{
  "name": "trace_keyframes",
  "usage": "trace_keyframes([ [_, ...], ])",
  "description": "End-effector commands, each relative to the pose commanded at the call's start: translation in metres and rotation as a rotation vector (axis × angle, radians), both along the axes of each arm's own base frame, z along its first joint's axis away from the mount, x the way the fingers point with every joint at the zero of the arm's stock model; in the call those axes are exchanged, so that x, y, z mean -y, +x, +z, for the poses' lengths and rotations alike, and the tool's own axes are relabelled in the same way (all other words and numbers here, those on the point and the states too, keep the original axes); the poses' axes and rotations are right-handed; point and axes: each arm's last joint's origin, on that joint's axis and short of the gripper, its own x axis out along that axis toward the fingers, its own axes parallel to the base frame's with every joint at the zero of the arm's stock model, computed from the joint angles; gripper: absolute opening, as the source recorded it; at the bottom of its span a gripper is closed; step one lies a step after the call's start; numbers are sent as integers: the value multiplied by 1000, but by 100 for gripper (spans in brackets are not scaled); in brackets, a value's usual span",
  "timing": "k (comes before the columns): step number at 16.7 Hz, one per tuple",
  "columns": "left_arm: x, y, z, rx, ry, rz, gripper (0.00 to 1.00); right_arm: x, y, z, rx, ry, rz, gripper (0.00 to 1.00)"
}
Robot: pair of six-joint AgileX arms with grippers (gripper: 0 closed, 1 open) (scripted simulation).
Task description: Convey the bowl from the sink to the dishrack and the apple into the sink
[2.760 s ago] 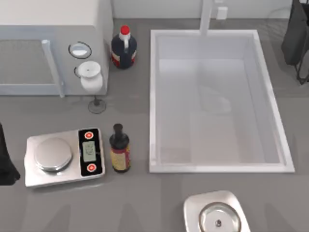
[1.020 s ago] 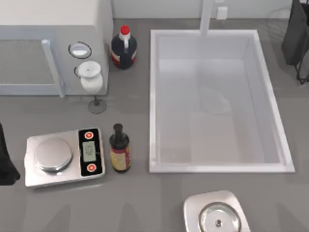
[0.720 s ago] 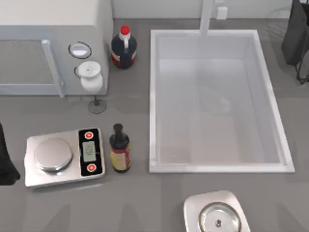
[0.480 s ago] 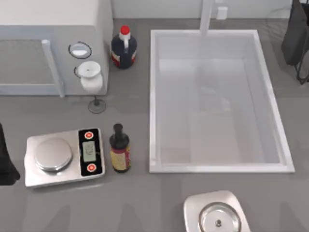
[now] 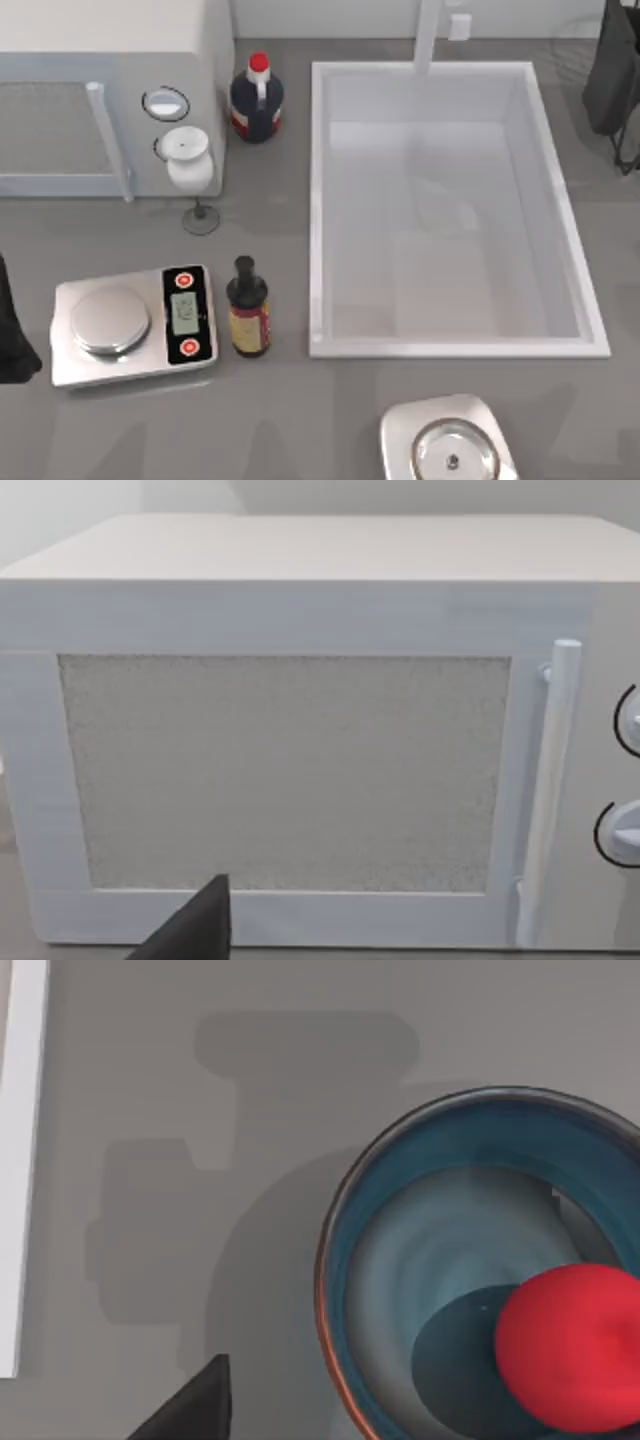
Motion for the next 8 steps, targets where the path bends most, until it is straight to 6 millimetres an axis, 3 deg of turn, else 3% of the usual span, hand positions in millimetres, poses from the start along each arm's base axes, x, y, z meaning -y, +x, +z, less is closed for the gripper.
trace_keyframes([
  [5, 0, 0, 0, 0, 0, 0, 100, 34, 61, -12, -422, 63, -13, 100],
  [8, 0, 0, 0, 0, 0, 0, 100, 50, 84, -25, -583, 107, -13, 100],
])
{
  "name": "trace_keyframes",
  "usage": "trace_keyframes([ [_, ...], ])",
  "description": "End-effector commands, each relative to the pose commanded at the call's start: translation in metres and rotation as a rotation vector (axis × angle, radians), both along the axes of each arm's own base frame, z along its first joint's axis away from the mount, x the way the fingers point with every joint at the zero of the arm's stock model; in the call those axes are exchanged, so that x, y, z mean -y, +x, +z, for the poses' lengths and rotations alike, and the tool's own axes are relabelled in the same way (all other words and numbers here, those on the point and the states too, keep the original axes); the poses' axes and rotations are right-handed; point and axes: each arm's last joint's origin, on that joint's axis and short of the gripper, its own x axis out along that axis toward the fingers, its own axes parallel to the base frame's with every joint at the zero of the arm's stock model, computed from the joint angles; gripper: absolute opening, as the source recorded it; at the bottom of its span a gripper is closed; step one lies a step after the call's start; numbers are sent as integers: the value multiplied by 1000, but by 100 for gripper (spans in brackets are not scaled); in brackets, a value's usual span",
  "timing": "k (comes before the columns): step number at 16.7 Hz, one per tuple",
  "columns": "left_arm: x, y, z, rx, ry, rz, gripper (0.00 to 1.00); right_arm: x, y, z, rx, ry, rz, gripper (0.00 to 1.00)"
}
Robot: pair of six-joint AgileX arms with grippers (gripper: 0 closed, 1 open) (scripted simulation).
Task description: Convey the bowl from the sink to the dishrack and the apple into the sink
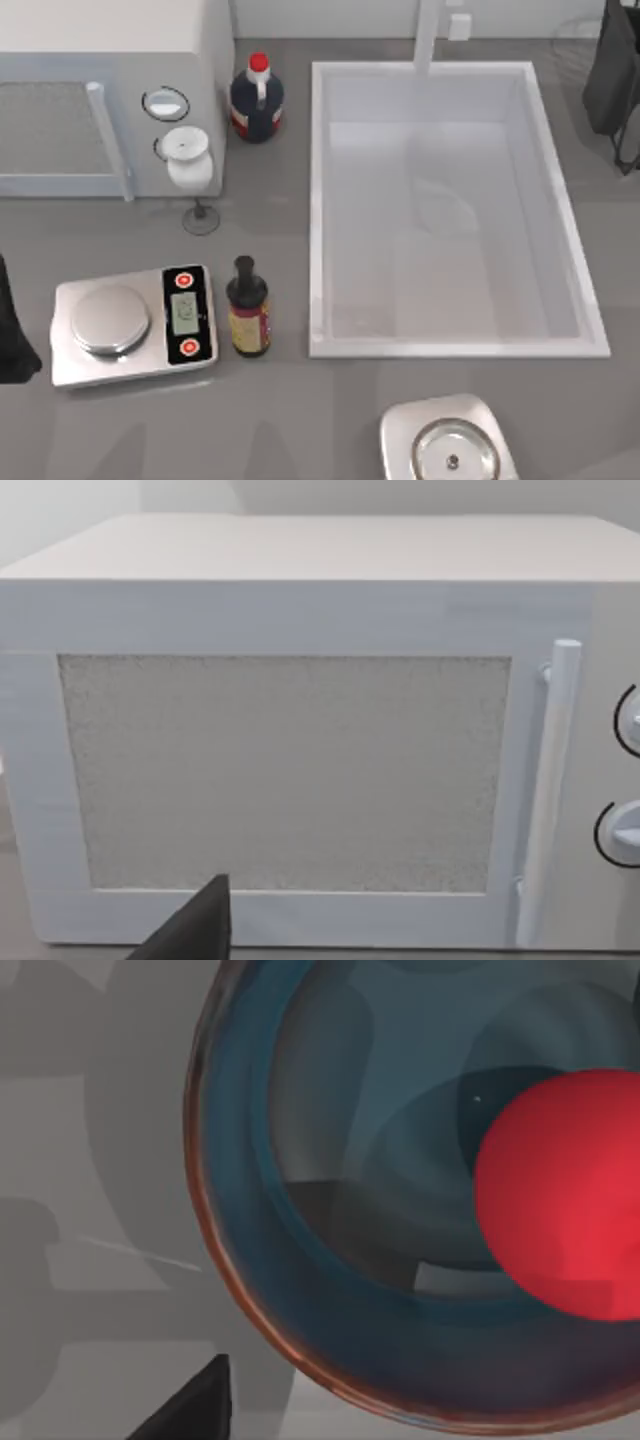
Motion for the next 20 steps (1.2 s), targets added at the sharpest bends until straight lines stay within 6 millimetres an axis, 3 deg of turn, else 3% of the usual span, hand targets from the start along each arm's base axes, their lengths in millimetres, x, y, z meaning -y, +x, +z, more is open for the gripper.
trace_keyframes([
  [3, 0, 0, 0, 0, 0, 0, 100, 9, 10, -7, -72, 24, -2, 100],
  [10, 0, 0, 0, 0, 0, 0, 100, 8, 12, -11, -73, 23, 3, 100],
  [17, 0, 0, 0, 0, 0, 0, 100, 10, 13, -77, -68, 22, -3, 100],
  [20, 0, 0, 0, 0, 0, 0, 100, 9, 11, -91, -77, 26, -2, 100],
])
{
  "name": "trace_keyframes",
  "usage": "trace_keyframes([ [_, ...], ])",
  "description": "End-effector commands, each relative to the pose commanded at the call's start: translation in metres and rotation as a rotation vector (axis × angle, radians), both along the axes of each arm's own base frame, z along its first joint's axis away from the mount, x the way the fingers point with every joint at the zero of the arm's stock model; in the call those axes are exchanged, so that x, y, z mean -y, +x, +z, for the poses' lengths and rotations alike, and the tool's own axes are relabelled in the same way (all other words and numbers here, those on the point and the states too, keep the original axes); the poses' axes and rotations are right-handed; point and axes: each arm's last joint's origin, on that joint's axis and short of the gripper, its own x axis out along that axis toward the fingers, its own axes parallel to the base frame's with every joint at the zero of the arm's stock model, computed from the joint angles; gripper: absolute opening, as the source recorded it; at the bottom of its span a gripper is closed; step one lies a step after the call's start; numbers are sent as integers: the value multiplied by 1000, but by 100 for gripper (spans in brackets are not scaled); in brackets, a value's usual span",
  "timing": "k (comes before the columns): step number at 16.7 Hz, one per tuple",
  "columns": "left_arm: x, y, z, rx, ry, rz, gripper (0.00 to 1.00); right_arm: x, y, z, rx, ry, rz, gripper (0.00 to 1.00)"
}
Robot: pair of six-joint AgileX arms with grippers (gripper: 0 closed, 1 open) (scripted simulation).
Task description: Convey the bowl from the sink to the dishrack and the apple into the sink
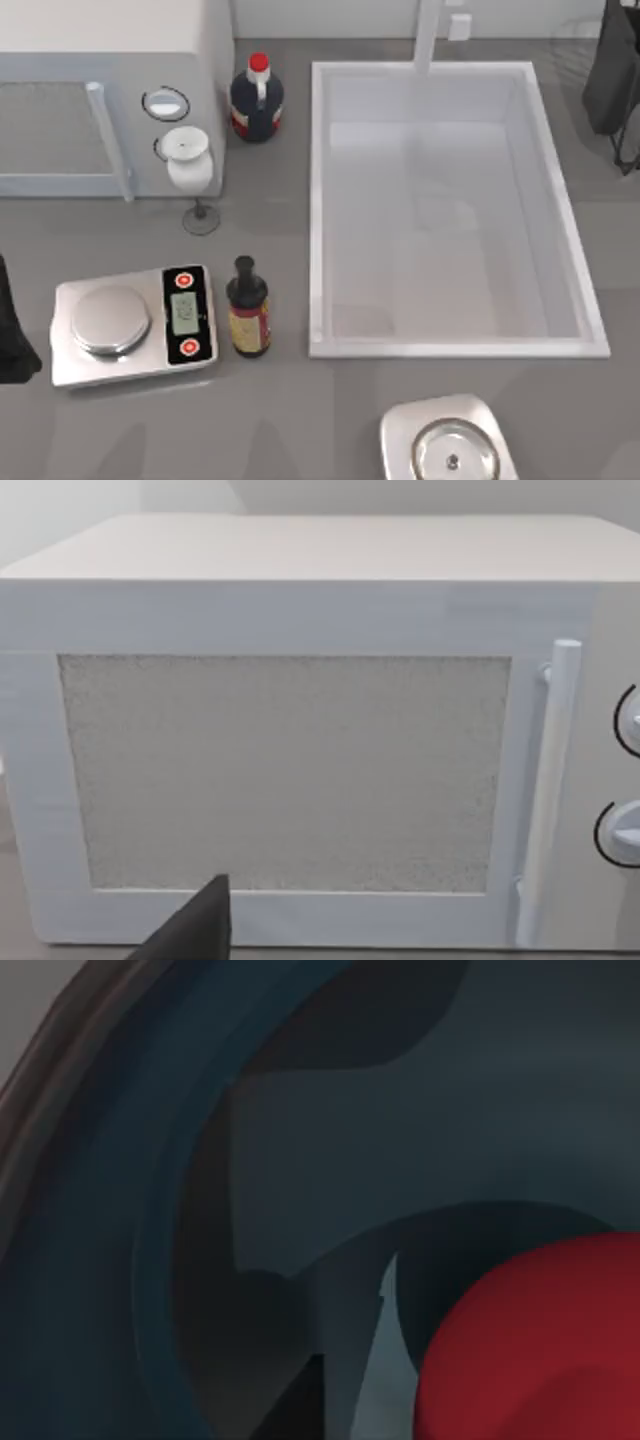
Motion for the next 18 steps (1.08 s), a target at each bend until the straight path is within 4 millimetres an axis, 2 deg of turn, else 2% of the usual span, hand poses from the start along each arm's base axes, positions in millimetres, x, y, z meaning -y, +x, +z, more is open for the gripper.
trace_keyframes([
  [3, 0, 0, 0, 0, 0, 0, 100, 0, 0, 0, 0, 0, 0, 100],
  [16, 0, 0, 0, 0, 0, 0, 100, 0, 0, 0, 0, 0, 0, 2],
  [18, 0, 0, 0, 0, 0, 0, 100, 0, 0, 0, 0, 0, 0, 0],
])
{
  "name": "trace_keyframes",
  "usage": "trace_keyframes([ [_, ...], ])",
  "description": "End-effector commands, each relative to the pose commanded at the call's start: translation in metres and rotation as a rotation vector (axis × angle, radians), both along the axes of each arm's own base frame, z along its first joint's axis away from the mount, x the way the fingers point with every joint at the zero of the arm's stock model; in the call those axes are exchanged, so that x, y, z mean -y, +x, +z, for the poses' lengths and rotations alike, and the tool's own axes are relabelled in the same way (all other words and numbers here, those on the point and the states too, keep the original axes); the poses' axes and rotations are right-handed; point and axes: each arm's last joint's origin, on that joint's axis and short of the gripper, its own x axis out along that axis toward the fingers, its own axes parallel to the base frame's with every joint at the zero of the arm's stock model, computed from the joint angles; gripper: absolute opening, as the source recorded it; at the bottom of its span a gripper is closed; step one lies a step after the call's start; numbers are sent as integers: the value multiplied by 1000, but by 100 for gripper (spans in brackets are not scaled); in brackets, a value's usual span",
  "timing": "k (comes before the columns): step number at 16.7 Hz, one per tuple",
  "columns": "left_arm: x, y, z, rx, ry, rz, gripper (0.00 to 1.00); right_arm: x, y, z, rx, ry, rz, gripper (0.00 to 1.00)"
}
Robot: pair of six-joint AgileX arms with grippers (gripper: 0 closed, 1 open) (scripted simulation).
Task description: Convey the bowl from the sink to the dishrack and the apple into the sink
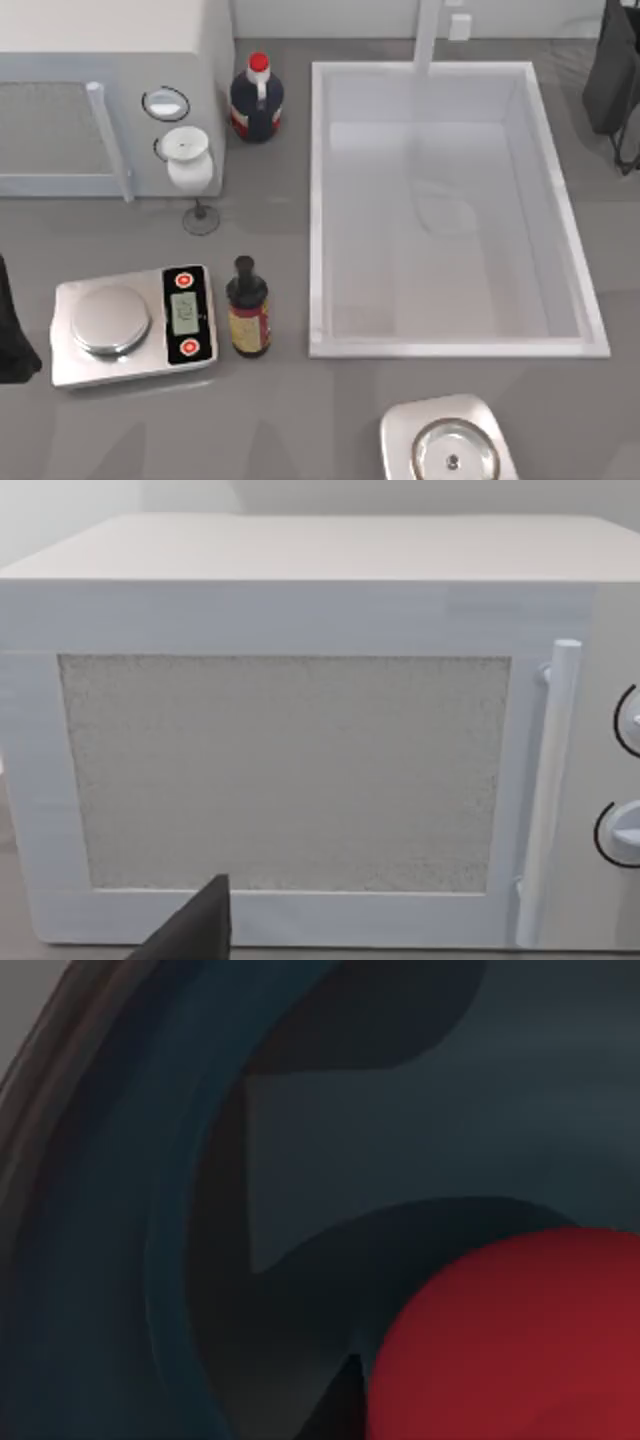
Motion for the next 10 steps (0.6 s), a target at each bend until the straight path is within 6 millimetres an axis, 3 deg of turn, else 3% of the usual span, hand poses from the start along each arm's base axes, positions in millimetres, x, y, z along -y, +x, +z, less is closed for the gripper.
trace_keyframes([
  [6, 0, 0, 0, 0, 0, 0, 100, 0, 0, 0, 0, 0, 0, 0],
  [10, 0, 0, 0, 0, 0, 0, 100, 2, 8, 21, 47, -11, -3, 0],
])
